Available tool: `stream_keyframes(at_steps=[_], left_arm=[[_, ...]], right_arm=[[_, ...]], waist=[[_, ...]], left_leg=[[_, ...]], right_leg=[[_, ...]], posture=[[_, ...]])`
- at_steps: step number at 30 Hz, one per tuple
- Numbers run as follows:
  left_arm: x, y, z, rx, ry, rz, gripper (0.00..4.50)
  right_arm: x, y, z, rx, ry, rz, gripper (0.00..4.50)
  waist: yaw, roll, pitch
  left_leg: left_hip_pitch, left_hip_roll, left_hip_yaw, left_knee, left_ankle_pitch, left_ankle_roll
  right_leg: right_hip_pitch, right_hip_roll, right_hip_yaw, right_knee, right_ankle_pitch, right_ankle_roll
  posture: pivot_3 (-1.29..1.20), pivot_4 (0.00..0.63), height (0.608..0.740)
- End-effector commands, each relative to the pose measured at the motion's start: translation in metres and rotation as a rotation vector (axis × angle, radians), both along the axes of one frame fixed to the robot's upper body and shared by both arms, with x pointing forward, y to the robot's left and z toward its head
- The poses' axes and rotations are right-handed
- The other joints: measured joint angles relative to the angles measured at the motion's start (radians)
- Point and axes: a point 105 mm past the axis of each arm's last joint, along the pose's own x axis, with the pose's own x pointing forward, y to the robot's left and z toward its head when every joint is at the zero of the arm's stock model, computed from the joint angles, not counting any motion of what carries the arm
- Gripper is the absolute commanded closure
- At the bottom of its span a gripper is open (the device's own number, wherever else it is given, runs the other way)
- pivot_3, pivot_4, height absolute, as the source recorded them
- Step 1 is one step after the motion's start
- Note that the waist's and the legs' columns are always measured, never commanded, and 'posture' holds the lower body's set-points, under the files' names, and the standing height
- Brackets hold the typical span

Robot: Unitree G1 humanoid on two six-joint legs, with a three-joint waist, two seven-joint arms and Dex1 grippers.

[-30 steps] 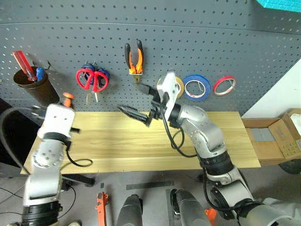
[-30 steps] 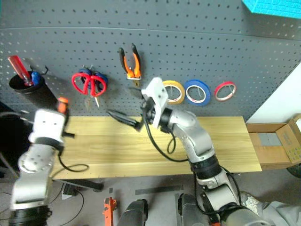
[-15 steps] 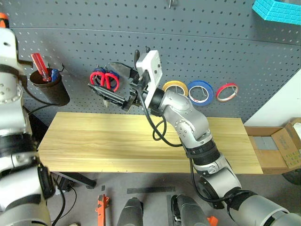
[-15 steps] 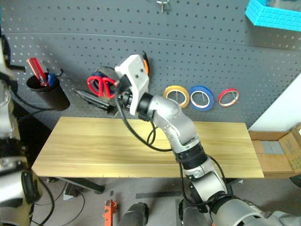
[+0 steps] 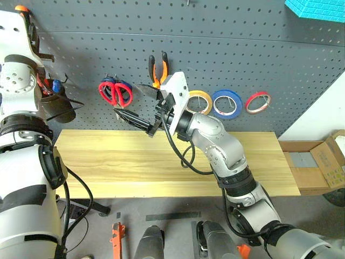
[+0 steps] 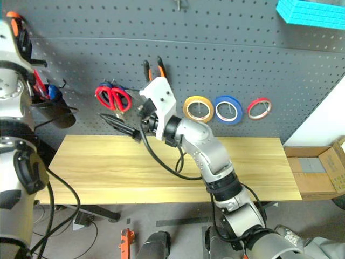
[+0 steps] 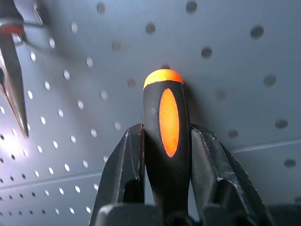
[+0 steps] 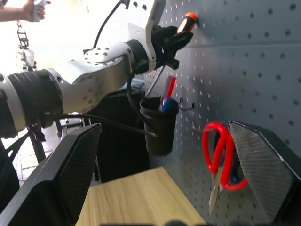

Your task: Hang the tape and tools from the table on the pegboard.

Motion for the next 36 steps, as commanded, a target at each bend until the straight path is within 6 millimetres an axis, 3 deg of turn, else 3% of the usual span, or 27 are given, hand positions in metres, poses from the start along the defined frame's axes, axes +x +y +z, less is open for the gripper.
stream_keyframes(at_steps=[1,6,12,26,33,36], left_arm=[[-0.006,0.0,0.009,0.0,-0.059,-0.006,3.56],[-0.013,0.012,-0.01,-0.005,-0.05,0.007,3.56],[-0.026,0.02,-0.01,0.021,-0.08,0.014,3.56],[-0.062,0.023,-0.042,-0.107,-0.098,0.068,3.56],[-0.066,0.023,-0.049,-0.157,-0.081,0.087,3.56],[-0.064,0.021,-0.049,-0.162,-0.079,0.077,2.56]], right_arm=[[-0.009,-0.003,0.01,0.016,-0.036,0.006,0.0],[-0.016,0.002,0.007,0.008,-0.039,0.028,0.0],[-0.02,0.006,0.006,0.006,-0.035,0.051,0.0],[-0.013,-0.002,-0.001,-0.025,-0.035,0.031,0.0],[-0.012,-0.003,-0.003,-0.031,-0.027,0.029,0.0],[-0.012,-0.004,-0.003,-0.033,-0.027,0.027,0.0]], waist=[[-0.002,0.0,0.001],[-0.013,0.003,0.003],[-0.016,0.003,0.006],[-0.018,0.003,0.007],[-0.017,0.003,0.006],[-0.016,0.003,0.006]], left_leg=[[0.0,0.0,0.0,0.0,0.0,0.0],[0.0,0.0,0.0,0.0,0.0,0.0],[-0.001,0.0,0.001,-0.001,0.0,0.0],[0.0,0.001,0.002,-0.002,0.0,0.0],[0.0,0.001,0.002,-0.001,0.0,0.0],[0.0,0.001,0.002,-0.002,0.0,0.0]], right_leg=[[0.0,0.0,0.0,0.0,0.0,0.0],[0.0,0.0,0.001,0.001,0.0,0.0],[-0.002,0.0,0.001,0.001,0.0,0.0],[-0.002,0.0,0.002,-0.001,0.0,-0.001],[-0.001,0.0,0.002,-0.001,0.0,0.0],[-0.002,0.0,0.002,-0.001,0.0,-0.001]], posture=[[0.0,0.24,0.74],[0.01,0.239,0.74],[0.03,0.242,0.74],[0.04,0.225,0.74],[0.03,0.223,0.74],[0.03,0.222,0.74]])
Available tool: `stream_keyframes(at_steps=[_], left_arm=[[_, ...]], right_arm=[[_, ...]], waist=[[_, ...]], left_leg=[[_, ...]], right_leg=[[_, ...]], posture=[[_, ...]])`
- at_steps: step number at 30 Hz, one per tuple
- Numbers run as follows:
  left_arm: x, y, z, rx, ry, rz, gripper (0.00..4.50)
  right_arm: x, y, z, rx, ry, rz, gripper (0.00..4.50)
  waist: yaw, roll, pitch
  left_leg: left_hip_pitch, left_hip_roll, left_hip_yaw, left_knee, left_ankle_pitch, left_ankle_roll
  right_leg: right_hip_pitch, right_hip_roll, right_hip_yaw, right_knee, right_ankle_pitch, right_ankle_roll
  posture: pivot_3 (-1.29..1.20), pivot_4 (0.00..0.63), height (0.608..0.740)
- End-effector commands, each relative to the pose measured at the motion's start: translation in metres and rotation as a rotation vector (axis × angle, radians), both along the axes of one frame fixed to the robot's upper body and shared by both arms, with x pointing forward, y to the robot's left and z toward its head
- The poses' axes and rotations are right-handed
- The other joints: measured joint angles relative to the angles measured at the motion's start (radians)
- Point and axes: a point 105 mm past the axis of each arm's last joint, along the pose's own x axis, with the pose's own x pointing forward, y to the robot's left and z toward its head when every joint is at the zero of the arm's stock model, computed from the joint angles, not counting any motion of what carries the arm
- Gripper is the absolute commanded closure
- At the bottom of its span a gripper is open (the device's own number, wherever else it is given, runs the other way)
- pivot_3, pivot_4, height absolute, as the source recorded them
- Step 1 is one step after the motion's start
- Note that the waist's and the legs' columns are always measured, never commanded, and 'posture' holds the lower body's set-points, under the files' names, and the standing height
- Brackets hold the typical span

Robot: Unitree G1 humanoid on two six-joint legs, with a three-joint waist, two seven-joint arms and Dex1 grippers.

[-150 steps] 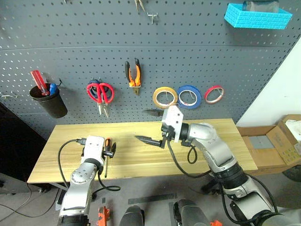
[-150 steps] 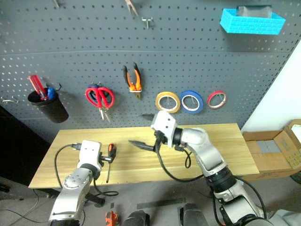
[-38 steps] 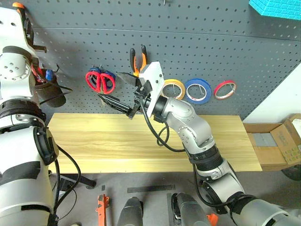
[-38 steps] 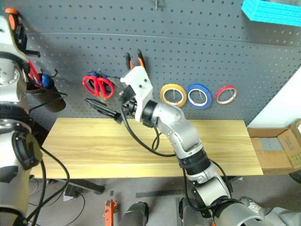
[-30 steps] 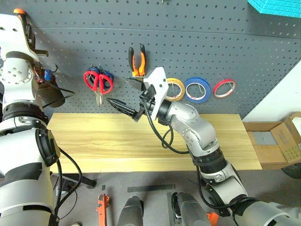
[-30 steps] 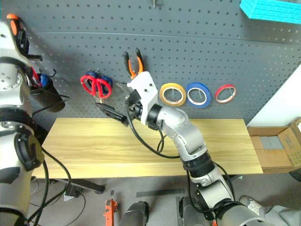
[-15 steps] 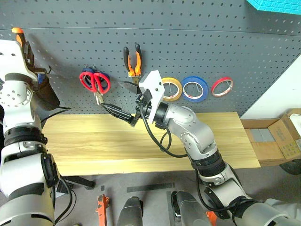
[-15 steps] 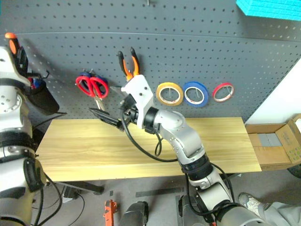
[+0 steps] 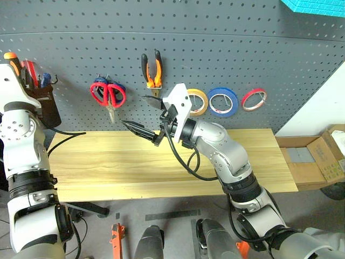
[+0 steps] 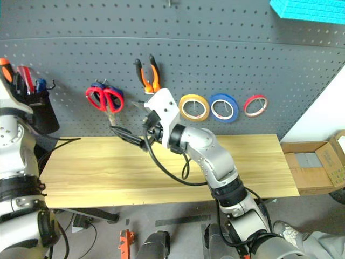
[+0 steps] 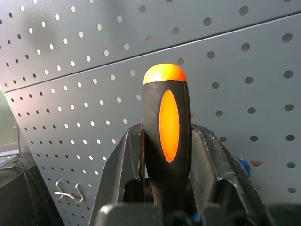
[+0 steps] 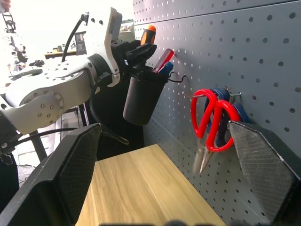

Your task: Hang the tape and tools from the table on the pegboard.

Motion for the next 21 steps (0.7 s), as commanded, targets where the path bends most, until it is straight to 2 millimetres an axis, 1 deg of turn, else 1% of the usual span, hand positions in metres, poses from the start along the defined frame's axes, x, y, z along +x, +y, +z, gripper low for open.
stream_keyframes(at_steps=[1,7,14,16,18,19,21], left_arm=[[-0.009,0.0,0.02,0.014,-0.07,0.01,2.21],[-0.007,-0.002,0.021,0.018,-0.068,0.003,0.05],[-0.009,0.0,0.02,0.016,-0.066,0.003,0.02],[-0.012,-0.004,0.019,0.026,-0.062,0.0,0.02],[-0.015,-0.01,0.017,0.034,-0.055,-0.023,0.02],[-0.021,-0.018,0.013,0.028,-0.055,-0.05,0.02],[-0.031,-0.034,0.01,0.015,-0.065,-0.092,0.02]], right_arm=[[-0.006,-0.001,0.012,0.028,-0.036,0.019,0.0],[-0.005,-0.003,0.011,0.024,-0.036,0.012,0.0],[-0.004,-0.004,0.01,0.021,-0.042,0.007,0.0],[-0.002,-0.009,0.009,0.008,-0.046,-0.003,0.0],[0.003,-0.019,0.006,-0.008,-0.053,-0.028,0.0],[0.005,-0.032,0.001,-0.031,-0.066,-0.051,0.0],[0.006,-0.05,-0.007,-0.063,-0.07,-0.083,0.0]], waist=[[0.001,0.0,0.0],[0.004,0.0,0.0],[0.004,0.0,0.0],[0.004,0.0,0.0],[0.004,-0.001,0.0],[0.005,-0.001,-0.001],[0.008,-0.001,-0.002]], left_leg=[[0.0,0.0,0.0,0.0,0.0,0.0],[0.0,0.0,0.0,0.001,0.0,0.0],[0.0,0.0,0.0,0.0,0.0,0.0],[0.0,0.0,0.0,0.001,0.0,0.0],[0.0,0.0,0.0,0.0,0.0,0.0],[0.0,0.0,0.0,0.0,0.0,0.0],[0.0,0.0,0.0,0.0,0.0,0.0]], right_leg=[[0.0,0.0,0.0,0.0,0.0,0.0],[0.0,0.0,0.0,0.0,0.0,0.0],[0.0,0.0,0.0,0.0,0.0,0.0],[0.0,0.0,0.0,0.0,0.0,0.0],[0.0,0.0,0.0,0.0,0.0,0.0],[0.0,-0.001,0.0,0.0,0.0,0.0],[0.001,-0.001,0.0,-0.001,0.0,0.0]], posture=[[0.03,0.222,0.74],[0.02,0.222,0.74],[0.03,0.217,0.74],[0.03,0.214,0.74],[0.04,0.203,0.74],[0.05,0.194,0.74],[0.05,0.185,0.74]])
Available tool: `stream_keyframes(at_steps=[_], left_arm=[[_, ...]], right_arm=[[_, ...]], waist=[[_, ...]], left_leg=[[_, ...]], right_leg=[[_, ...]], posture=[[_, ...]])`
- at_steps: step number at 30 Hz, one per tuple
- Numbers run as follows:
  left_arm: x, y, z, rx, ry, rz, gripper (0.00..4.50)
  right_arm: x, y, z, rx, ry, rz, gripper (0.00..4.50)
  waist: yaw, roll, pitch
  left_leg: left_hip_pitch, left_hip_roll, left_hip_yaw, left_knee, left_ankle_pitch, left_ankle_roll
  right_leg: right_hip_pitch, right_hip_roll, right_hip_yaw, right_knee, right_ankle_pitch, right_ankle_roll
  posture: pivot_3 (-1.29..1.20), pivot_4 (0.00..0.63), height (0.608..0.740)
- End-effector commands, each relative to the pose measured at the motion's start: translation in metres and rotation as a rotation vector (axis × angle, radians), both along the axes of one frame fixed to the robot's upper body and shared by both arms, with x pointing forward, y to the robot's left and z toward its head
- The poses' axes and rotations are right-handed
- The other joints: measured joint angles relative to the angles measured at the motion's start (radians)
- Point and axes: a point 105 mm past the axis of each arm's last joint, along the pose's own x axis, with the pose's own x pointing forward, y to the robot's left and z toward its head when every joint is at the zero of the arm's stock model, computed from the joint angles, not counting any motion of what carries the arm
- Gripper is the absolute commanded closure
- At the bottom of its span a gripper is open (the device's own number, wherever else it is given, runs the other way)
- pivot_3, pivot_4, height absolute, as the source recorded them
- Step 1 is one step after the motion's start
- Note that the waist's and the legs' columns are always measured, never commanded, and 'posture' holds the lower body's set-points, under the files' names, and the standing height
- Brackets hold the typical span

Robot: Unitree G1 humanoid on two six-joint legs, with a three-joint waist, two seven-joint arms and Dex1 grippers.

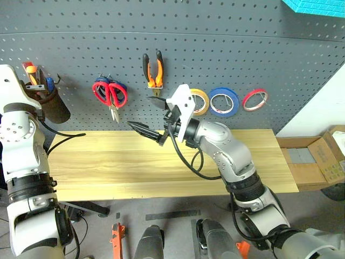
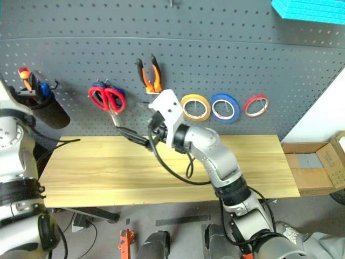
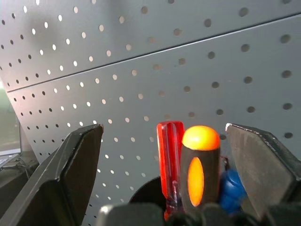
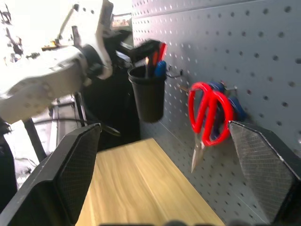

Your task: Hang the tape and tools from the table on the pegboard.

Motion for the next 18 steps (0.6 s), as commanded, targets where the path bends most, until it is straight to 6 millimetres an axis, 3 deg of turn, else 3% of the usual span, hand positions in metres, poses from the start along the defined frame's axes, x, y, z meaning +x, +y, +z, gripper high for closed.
stream_keyframes(at_steps=[1,6,10,13,15,18], left_arm=[[-0.023,-0.023,0.015,-0.003,-0.076,-0.061,0.02],[-0.035,-0.072,-0.004,-0.054,-0.021,-0.206,0.02],[-0.036,-0.12,-0.073,-0.195,0.192,-0.327,0.02],[-0.031,-0.139,-0.121,-0.289,0.353,-0.31,0.02],[-0.028,-0.147,-0.138,-0.309,0.407,-0.303,0.02],[-0.021,-0.166,-0.178,-0.319,0.518,-0.358,0.02]], right_arm=[[-0.003,-0.03,0.003,-0.003,-0.049,-0.04,0.0],[-0.002,-0.064,-0.021,-0.064,-0.013,-0.16,0.0],[0.002,-0.091,-0.053,-0.091,0.08,-0.309,0.0],[0.009,-0.104,-0.078,-0.127,0.143,-0.413,0.0],[0.013,-0.108,-0.09,-0.149,0.167,-0.462,0.0],[0.025,-0.149,-0.141,-0.232,0.305,-0.677,0.0]], waist=[[0.006,0.0,0.0],[0.01,-0.003,-0.003],[0.014,0.001,-0.028],[0.014,0.0,-0.033],[0.013,-0.001,-0.043],[0.007,0.001,-0.064]], left_leg=[[0.0,-0.001,0.0,0.0,0.0,0.0],[0.0,-0.001,0.0,0.001,0.0,0.0],[0.002,-0.002,0.002,0.0,0.0,0.0],[0.005,-0.002,0.003,0.002,0.0,0.0],[0.007,-0.002,0.002,0.002,0.002,0.002],[0.02,-0.001,0.002,0.002,0.003,0.003]], right_leg=[[0.0,-0.002,0.0,0.0,0.0,0.0],[0.001,-0.002,0.0,0.0,0.0,0.0],[0.004,-0.002,0.001,-0.002,0.0,0.001],[0.006,-0.001,0.002,-0.002,0.0,0.001],[0.008,0.001,0.003,-0.002,0.0,0.006],[0.021,0.003,0.003,-0.005,0.001,0.004]], posture=[[0.06,0.181,0.74],[0.08,0.143,0.74],[0.07,0.109,0.74],[0.05,0.086,0.74],[0.03,0.071,0.74],[0.01,0.054,0.74]])
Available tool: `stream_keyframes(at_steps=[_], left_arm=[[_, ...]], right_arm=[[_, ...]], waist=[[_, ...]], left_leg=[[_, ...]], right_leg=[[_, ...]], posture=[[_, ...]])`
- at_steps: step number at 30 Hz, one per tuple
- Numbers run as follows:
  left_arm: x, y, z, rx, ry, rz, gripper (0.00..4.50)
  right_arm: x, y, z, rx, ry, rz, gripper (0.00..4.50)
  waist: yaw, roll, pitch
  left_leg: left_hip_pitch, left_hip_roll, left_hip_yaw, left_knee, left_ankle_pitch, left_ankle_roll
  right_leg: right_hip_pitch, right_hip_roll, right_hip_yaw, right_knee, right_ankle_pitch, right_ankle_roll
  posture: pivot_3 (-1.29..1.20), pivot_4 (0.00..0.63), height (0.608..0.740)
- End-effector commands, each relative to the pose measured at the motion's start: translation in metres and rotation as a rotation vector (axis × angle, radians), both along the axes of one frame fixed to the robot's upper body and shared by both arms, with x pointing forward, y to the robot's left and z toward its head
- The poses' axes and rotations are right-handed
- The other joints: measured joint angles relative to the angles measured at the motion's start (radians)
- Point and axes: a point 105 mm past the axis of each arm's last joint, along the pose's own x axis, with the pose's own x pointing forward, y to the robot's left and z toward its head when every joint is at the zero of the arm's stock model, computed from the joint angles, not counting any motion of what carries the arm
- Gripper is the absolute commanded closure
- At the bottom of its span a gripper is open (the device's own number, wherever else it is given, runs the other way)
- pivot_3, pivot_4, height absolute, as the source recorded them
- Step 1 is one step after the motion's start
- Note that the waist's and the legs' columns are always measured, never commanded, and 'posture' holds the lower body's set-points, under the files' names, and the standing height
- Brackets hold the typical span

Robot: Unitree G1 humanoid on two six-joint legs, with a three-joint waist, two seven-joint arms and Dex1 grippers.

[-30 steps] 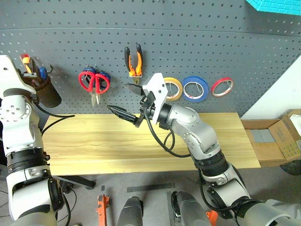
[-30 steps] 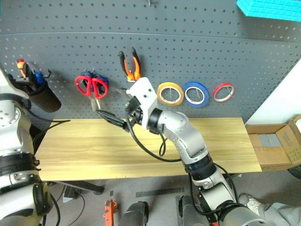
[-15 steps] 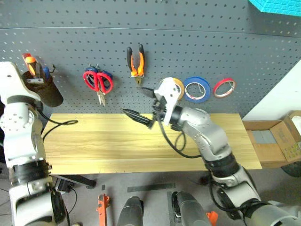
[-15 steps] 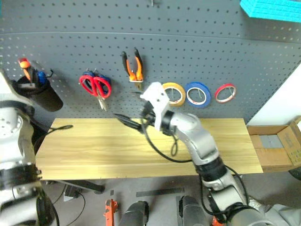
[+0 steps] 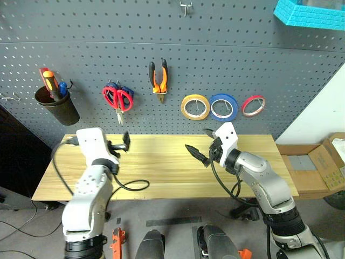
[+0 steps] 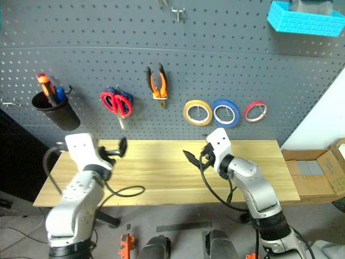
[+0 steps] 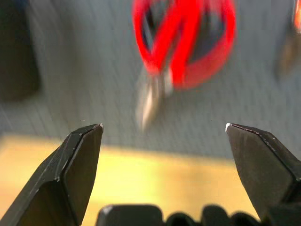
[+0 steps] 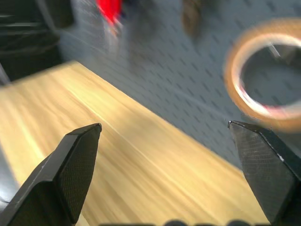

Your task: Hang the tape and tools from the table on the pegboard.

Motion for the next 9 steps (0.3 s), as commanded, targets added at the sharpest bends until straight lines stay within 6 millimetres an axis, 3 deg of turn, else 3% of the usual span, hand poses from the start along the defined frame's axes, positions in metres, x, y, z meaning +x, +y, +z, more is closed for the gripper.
stream_keyframes(at_steps=[1,6,9], left_arm=[[0.005,-0.013,-0.03,0.012,0.062,-0.052,0.02],[0.003,-0.004,-0.062,0.026,0.164,-0.069,0.02],[0.001,0.001,-0.069,0.019,0.208,-0.071,0.02]], right_arm=[[0.012,-0.05,-0.042,-0.083,0.094,-0.253,0.0],[0.018,-0.077,-0.061,-0.059,0.146,-0.443,0.0],[0.022,-0.084,-0.068,-0.055,0.17,-0.513,0.0]], waist=[[-0.004,0.002,-0.025],[-0.022,0.004,-0.037],[-0.035,0.004,-0.042]], left_leg=[[0.001,0.0,0.0,0.0,0.0,0.0],[0.007,-0.001,0.004,0.0,0.0,0.0],[0.01,0.0,0.004,-0.001,0.0,0.0]], right_leg=[[0.002,0.0,0.0,-0.001,-0.002,-0.004],[0.007,-0.001,0.004,-0.001,-0.003,-0.003],[0.008,0.0,0.004,0.001,-0.003,-0.004]], posture=[[0.0,0.05,0.74],[-0.03,0.038,0.74],[-0.04,0.032,0.74]])
